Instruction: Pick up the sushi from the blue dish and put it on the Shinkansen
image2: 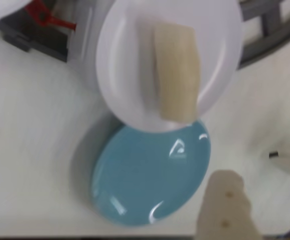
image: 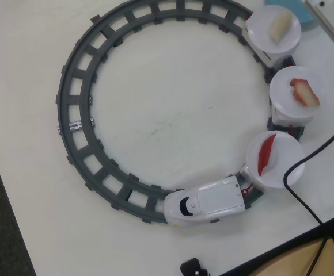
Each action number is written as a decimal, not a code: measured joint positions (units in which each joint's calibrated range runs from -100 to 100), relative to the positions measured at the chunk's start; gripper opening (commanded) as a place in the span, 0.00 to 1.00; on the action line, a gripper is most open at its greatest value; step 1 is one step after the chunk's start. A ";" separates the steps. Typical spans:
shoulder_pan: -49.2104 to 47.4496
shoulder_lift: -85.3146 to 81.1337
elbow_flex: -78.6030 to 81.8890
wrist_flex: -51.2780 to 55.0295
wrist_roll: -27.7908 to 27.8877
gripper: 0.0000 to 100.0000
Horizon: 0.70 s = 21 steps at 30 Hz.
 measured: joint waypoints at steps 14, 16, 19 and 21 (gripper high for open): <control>8.51 -50.27 48.18 -3.67 -0.63 0.18; 12.21 -59.71 57.00 -7.17 -0.63 0.18; 17.09 -72.67 71.23 -13.21 -0.58 0.18; 20.32 -79.41 81.49 -17.24 -0.58 0.18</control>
